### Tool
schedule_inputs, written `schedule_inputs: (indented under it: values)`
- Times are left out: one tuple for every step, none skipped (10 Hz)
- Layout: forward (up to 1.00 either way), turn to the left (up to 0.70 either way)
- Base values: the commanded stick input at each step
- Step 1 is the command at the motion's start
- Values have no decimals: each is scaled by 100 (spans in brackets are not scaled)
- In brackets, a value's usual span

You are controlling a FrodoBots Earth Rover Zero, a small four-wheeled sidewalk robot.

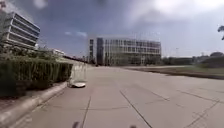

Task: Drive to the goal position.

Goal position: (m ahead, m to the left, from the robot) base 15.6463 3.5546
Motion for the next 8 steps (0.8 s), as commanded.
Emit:
schedule_inputs:
  values:
    - [70,0]
    - [70,0]
    - [70,0]
    - [70,0]
    - [70,0]
    - [70,0]
    - [70,0]
    - [70,0]
